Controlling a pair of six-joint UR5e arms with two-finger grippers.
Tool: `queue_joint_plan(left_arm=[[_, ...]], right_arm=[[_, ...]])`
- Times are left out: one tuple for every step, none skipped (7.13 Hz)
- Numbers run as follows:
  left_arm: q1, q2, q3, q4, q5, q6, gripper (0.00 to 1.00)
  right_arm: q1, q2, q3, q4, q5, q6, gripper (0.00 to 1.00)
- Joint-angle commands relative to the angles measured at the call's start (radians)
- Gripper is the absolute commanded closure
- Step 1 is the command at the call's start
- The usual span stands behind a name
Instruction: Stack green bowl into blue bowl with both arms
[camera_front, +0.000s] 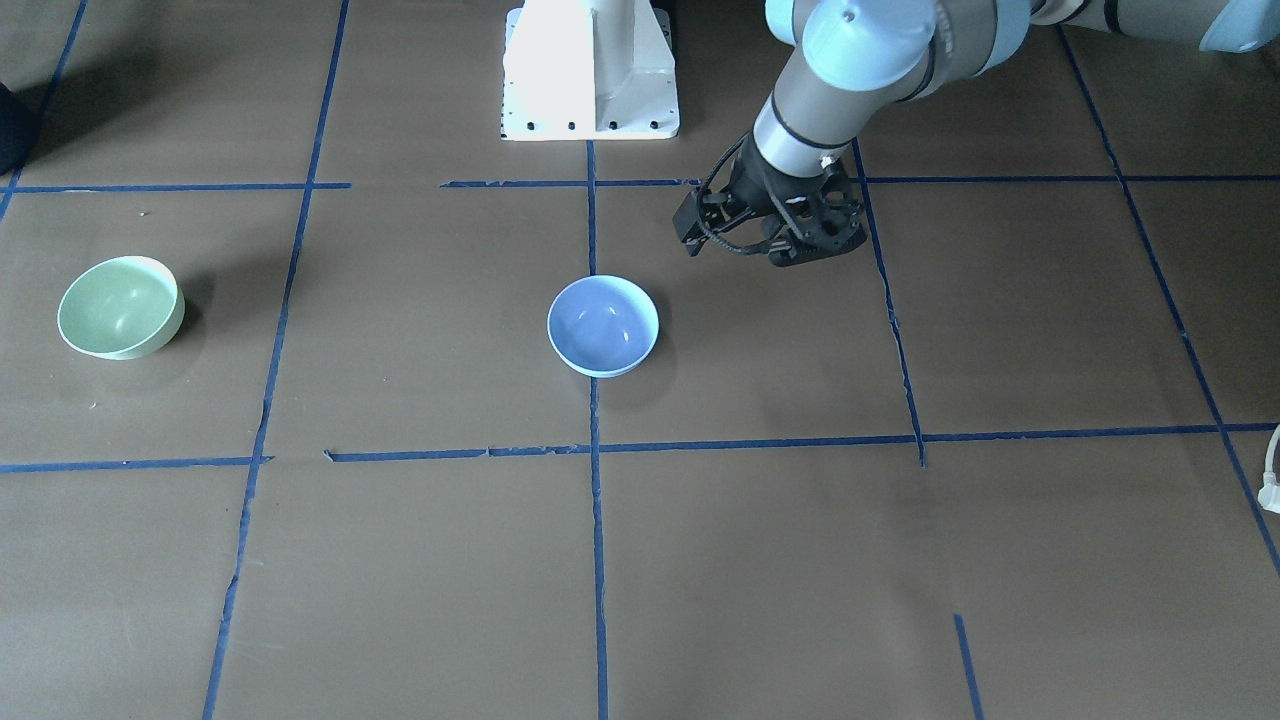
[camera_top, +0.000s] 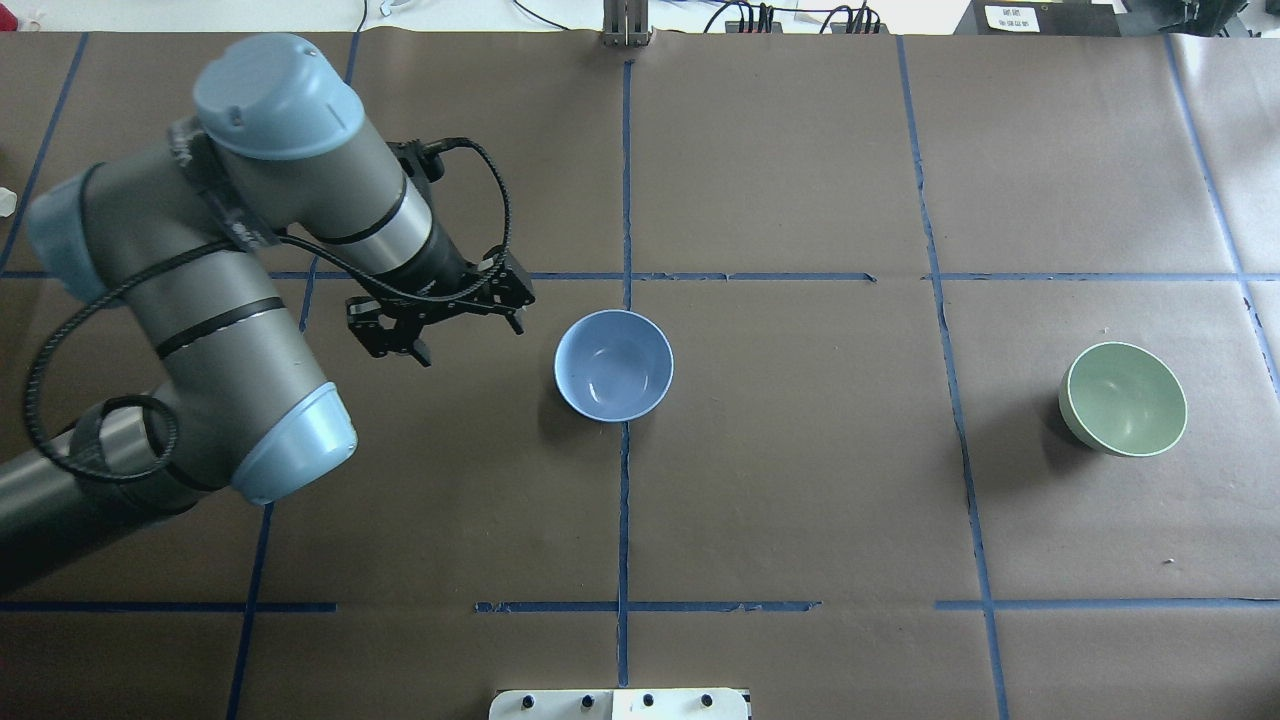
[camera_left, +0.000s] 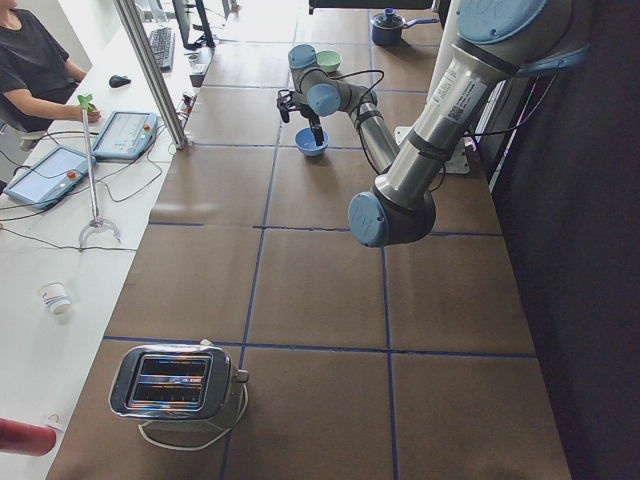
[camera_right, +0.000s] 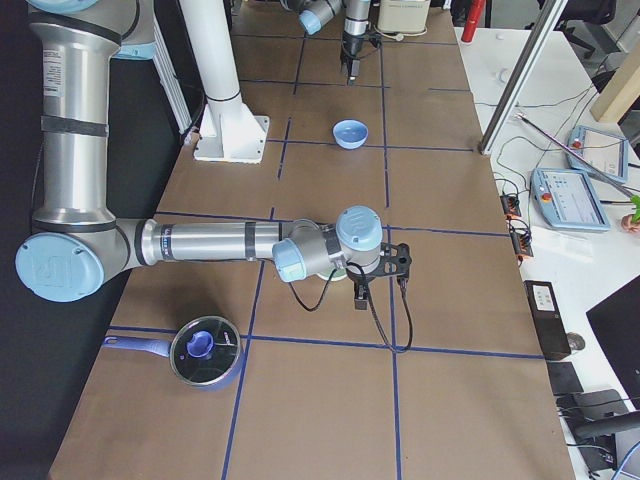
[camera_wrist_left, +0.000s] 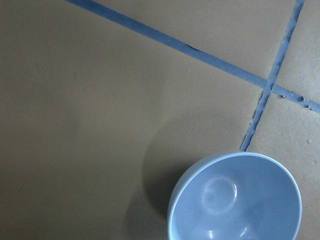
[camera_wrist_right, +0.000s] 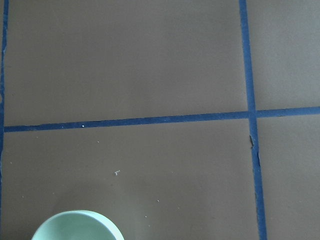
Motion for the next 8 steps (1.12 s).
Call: queue_joint_plan(left_arm=[[-0.077,0.077,-0.167,0.195,-0.002,0.218,0.0],[-0.099,0.132,-0.21,0.197,-0.002,0.283,0.0],[-0.113,0.157,-0.233,0.198,0.0,0.308,0.0],[-0.116,0.16,-0.246,0.198,0.0,0.309,0.0],[-0.116,0.178,-0.275,0.198,0.003,0.311,0.0],[-0.116,0.189,-0.296,0.198,0.003,0.311,0.0],[-0.114,0.191,-0.298,0.197,0.004,0.306,0.0],[-0.114,0.191,-0.296,0.197,0.004,0.308,0.0]], right_arm=[[-0.158,-0.065,-0.016,0.281,-0.071,0.309,0.0],[-0.224,-0.071,-0.017,0.353,-0.114,0.392,0.0],[-0.287,-0.074,-0.017,0.368,-0.151,0.444,0.0],[-0.338,-0.074,-0.017,0.373,-0.175,0.457,0.0],[-0.385,-0.074,-0.019,0.373,-0.195,0.5,0.0],[-0.401,-0.074,-0.026,0.373,-0.197,0.517,0.0],[-0.405,-0.076,-0.046,0.373,-0.197,0.517,0.01],[-0.41,-0.074,-0.066,0.373,-0.197,0.517,0.17]])
